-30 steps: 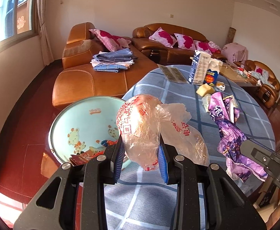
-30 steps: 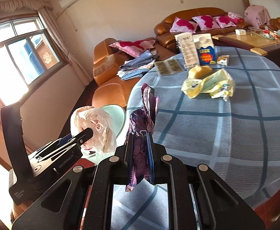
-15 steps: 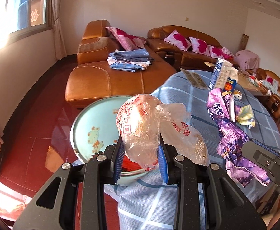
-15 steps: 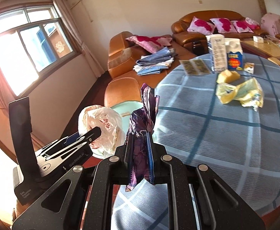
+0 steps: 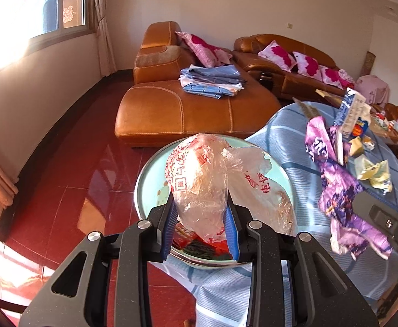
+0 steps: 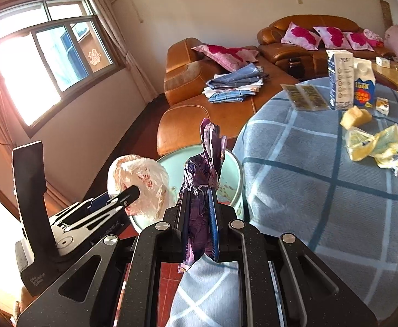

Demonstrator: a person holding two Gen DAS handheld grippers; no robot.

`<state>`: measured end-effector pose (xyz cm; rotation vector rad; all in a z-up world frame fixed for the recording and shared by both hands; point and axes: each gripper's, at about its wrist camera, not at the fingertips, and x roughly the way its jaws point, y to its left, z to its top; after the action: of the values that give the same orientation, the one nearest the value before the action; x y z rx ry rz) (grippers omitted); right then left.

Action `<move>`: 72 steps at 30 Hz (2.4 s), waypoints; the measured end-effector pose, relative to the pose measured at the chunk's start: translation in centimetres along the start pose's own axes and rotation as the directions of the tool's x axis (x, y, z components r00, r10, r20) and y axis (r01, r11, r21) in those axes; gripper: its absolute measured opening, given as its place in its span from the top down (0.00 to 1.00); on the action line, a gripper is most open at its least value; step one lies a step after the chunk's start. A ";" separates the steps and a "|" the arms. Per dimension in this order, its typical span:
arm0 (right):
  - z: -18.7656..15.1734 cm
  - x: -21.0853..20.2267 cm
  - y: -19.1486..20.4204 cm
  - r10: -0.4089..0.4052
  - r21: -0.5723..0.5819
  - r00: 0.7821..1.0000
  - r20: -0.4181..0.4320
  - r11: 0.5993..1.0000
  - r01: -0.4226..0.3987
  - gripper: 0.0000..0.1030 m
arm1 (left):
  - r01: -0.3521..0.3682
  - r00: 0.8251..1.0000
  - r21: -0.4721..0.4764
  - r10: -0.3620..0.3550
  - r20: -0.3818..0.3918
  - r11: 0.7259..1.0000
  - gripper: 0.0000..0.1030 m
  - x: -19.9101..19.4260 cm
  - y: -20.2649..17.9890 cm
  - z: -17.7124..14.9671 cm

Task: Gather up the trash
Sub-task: 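Open both tools over the bucket to drop the clear bag and purple wrapper, then move both open tools back over the table toward the remaining trash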

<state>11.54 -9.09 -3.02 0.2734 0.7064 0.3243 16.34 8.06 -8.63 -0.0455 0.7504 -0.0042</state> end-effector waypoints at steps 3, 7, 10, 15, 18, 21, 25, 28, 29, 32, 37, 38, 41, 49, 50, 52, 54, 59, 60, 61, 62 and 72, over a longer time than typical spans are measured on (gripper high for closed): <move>0.5 1.3 0.2 0.006 -0.003 1.000 -0.012 1.000 -0.006 0.87 | -0.015 1.000 0.003 0.015 -0.010 1.000 0.69 0.8 0.3 0.2; 0.9 2.8 0.1 0.011 -0.011 1.000 -0.026 1.000 -0.011 0.87 | -0.036 0.999 0.004 0.036 -0.032 0.999 0.69 2.3 0.5 0.3; 0.9 4.0 0.1 0.001 -0.021 0.999 -0.035 1.000 -0.002 0.87 | -0.049 0.997 0.004 0.049 -0.057 0.999 0.69 3.3 0.6 0.3; 0.8 5.9 -0.4 0.003 -0.023 0.998 -0.066 1.000 -0.005 0.87 | -0.060 0.995 0.012 0.061 -0.079 0.998 0.69 4.7 0.4 0.5; 0.7 7.3 -0.5 0.008 -0.027 0.996 -0.089 1.000 -0.011 0.87 | -0.067 0.993 0.014 0.068 -0.094 0.998 0.69 5.5 0.5 0.4; 0.5 8.4 -0.8 0.008 -0.026 0.994 -0.110 1.000 -0.011 0.87 | -0.078 0.991 0.012 0.079 -0.110 0.997 0.69 6.2 0.6 0.3; 0.2 9.6 -1.1 0.019 -0.021 0.991 -0.136 1.000 -0.022 0.85 | -0.092 0.988 0.014 0.093 -0.125 0.996 0.68 7.1 0.5 0.4; -0.1 9.8 -1.5 0.028 -0.008 0.990 -0.141 1.000 -0.029 0.81 | -0.098 0.986 0.015 0.100 -0.136 0.995 0.67 7.8 0.4 0.4; -0.1 9.7 -1.6 0.030 -0.002 0.990 -0.140 1.000 -0.031 0.79 | -0.102 0.985 0.015 0.104 -0.137 0.995 0.67 7.9 0.4 0.3; 0.0 9.1 -2.1 0.036 0.015 0.991 -0.127 0.999 -0.034 0.75 | -0.115 0.984 0.013 0.116 -0.137 0.993 0.57 7.9 0.5 0.2; 0.4 6.8 -3.0 0.030 0.053 0.996 -0.078 0.998 -0.026 0.75 | -0.139 0.983 0.013 0.139 -0.118 0.990 0.41 7.3 0.6 0.3; 0.3 6.1 -3.2 0.022 0.061 0.998 -0.064 0.998 -0.018 0.75 | -0.141 0.983 0.011 0.141 -0.115 0.990 0.37 7.1 0.6 0.2; 0.2 4.5 -3.6 -0.007 0.074 1.000 -0.026 0.997 0.009 0.61 | -0.155 0.983 0.002 0.154 -0.096 0.988 0.24 6.1 0.2 0.2; -0.7 0.5 -5.5 -0.108 0.108 0.993 0.049 0.989 0.102 0.50 | -0.165 0.985 0.014 0.166 -0.052 0.986 0.06 3.1 -1.9 -0.6; -0.8 0.4 -5.8 -0.115 0.115 0.992 0.051 0.987 0.108 0.48 | -0.157 0.986 0.016 0.158 -0.048 0.987 0.06 2.7 -2.4 -0.7; -1.1 -0.5 -6.6 -0.134 0.135 0.990 0.054 0.983 0.126 0.47 | -0.140 0.989 0.023 0.141 -0.046 0.990 0.06 2.0 -3.2 -1.0; -1.4 -1.3 -7.3 -0.143 0.152 0.988 0.061 0.979 0.132 0.47 | -0.126 0.991 0.036 0.127 -0.046 0.991 0.06 1.5 -3.9 -1.2; -2.3 -3.5 -9.1 -0.185 0.187 0.979 0.082 0.968 0.167 0.46 | -0.087 0.995 0.068 0.090 -0.044 0.994 0.06 0.4 -6.2 -1.9; -2.5 -3.9 -9.6 -0.194 0.198 0.977 0.084 0.965 0.174 0.46 | -0.078 0.996 0.070 0.082 -0.047 0.994 0.06 0.2 -6.5 -2.1; -2.7 -4.4 -10.1 -0.204 0.206 0.975 0.086 0.961 0.183 0.46 | -0.067 0.996 0.072 0.071 -0.052 0.995 0.06 0.1 -6.9 -2.3; -2.8 -4.8 -10.7 -0.220 0.215 0.972 0.088 0.956 0.197 0.46 | -0.053 0.997 0.076 0.057 -0.058 0.996 0.06 0.0 -7.5 -2.5; -4.5 -7.6 -15.6 -0.307 0.317 0.948 0.082 0.910 0.267 0.46 | 0.019 0.997 0.149 -0.007 -0.080 0.989 0.06 -0.3 -12.0 -3.8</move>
<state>6.18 -25.63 -7.28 0.4714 0.6551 -0.0874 13.66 -4.06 -10.71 0.0935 0.8273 -0.0747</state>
